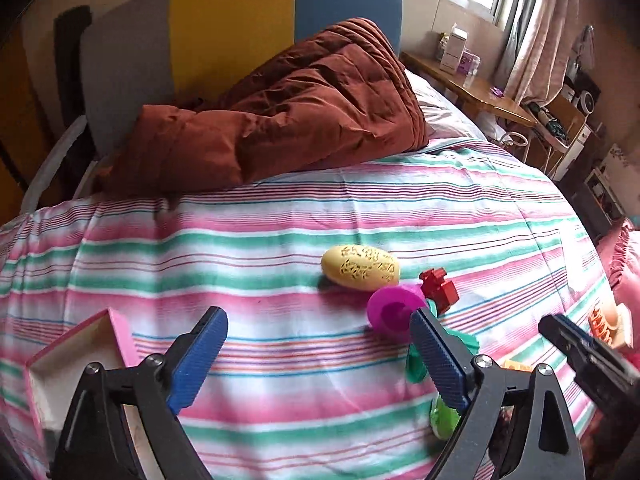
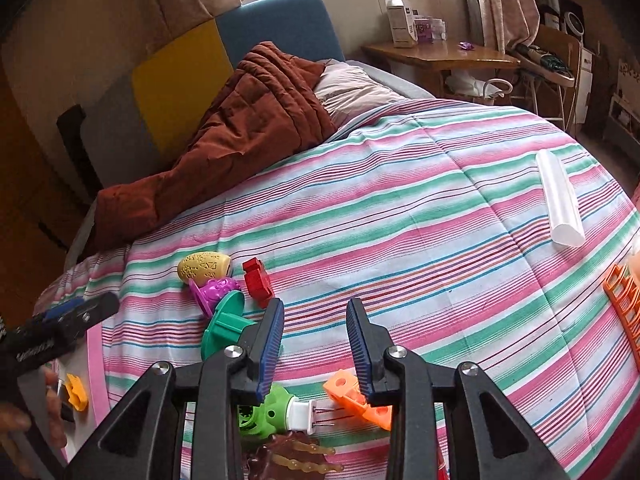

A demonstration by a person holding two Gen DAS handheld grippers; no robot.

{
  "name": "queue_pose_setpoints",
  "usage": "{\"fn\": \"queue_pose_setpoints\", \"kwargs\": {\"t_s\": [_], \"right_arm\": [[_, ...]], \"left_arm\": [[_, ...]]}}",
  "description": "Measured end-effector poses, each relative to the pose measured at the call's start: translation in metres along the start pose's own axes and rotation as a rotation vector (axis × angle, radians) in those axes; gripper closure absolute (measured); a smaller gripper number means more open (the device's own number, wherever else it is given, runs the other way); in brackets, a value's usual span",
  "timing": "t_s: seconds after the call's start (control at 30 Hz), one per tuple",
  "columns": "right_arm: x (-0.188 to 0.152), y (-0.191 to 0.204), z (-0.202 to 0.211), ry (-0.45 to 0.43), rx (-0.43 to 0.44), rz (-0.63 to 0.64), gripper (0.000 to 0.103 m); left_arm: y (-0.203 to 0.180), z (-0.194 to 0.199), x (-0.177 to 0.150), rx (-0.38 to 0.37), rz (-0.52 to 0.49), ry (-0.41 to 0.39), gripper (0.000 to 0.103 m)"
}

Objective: Organize rigid objects
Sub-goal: 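Move left tool to the yellow egg-shaped roller while right tool returns to the toys, then close the left tool around the yellow roller and lift it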

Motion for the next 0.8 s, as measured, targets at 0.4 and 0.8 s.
{"fn": "queue_pose_setpoints", "kwargs": {"t_s": [0.4, 0.8], "right_arm": [[-0.003, -0.008, -0.006, 0.045, 0.095, -0.089, 0.07], [-0.006, -0.013, -0.01, 0.061, 0.1, -0.131, 0.07]], "left_arm": [[-0.037, -0.099, 0.038, 0.018, -0.059, 0.213, 0.004], [-0.021, -0.11, 0.015, 0.015, -0.094, 0.203, 0.028]]}}
Point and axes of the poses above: each gripper's, at about its wrist camera, not at the fingertips, and z roughly against the way its jaws point, y to its left, x to its top, the point moved 3 cm from there along -z, roughly the way its jaws point, and after that the axes turned 10 degrees about z, right-handed, at the moved point
